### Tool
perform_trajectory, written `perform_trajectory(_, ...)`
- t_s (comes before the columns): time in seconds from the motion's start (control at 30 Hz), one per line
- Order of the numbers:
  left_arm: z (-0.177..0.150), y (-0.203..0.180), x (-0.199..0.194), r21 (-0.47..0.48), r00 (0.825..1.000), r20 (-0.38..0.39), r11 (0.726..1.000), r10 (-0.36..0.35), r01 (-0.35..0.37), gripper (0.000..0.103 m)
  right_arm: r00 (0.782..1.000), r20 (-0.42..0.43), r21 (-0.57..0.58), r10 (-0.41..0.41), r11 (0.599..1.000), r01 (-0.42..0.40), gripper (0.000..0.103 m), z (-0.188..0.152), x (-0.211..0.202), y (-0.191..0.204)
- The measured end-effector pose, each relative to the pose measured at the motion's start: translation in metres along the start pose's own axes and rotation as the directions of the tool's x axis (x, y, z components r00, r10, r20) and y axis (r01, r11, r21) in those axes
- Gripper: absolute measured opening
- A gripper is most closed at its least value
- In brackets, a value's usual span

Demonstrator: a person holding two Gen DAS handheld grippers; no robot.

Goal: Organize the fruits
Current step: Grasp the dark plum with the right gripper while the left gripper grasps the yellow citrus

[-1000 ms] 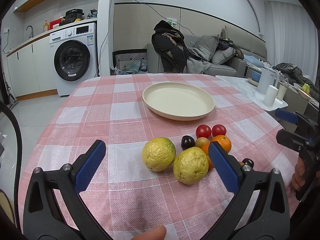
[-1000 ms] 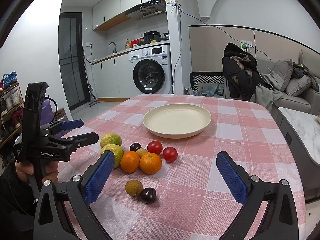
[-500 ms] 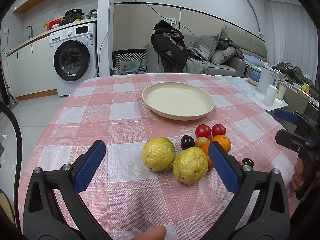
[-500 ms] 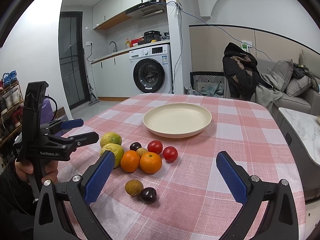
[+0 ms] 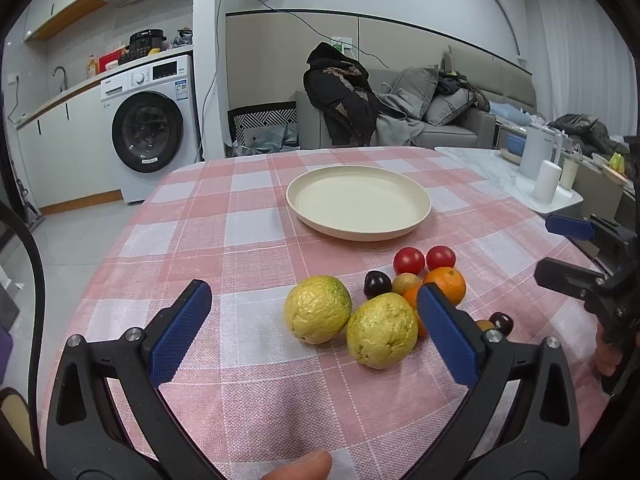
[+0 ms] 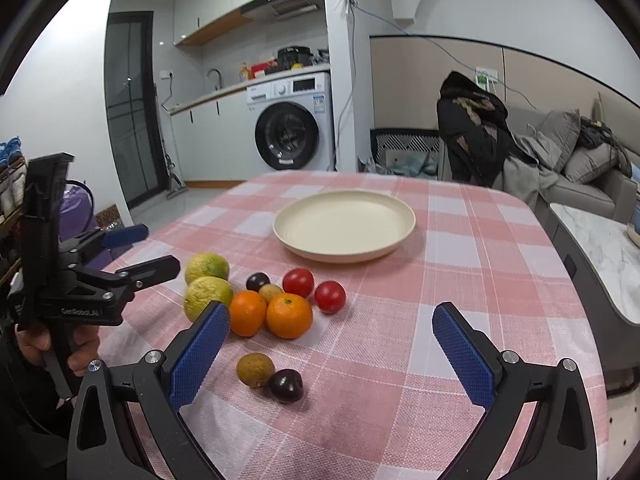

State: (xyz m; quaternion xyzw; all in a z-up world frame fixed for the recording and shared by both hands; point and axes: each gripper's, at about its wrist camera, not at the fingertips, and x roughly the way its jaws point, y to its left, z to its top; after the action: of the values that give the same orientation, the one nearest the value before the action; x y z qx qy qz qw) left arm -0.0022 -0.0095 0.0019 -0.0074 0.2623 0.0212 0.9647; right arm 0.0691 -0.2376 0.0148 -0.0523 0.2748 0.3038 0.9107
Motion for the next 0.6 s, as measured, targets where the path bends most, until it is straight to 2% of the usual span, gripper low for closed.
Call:
perform_trajectory(0.13,0.000,-0.003,0.000,0.002,0.999,-0.016,1.000,-0.031,0.031,0.102,0.997,-0.073,0.018,-0.003,1.000,0.005,0.103,0.004,0.010,-0.006)
perform_trajectory(0.27,0.002,-0.003,0.000,0.010,0.999,-0.031,1.000,-0.029,0.029,0.102,0.990,-0.137,0.004,-0.016,1.000,0.016,0.103,-0.001,0.013,-0.008)
perform_trajectory(0.4,0.001,-0.002,0.004,-0.004,0.996,-0.064,0.999,-0.055,0.055,0.102,0.973,-0.229,-0.034,0.001,0.999,-0.009,0.103,-0.012,0.023,-0.002)
perform_trajectory(0.6,-0.001,-0.005,0.011,0.003,0.993,-0.106,0.998,-0.056,0.057,0.102,0.949,-0.315,-0.097,0.021,0.994,-0.054,0.099,-0.028,0.035,0.010)
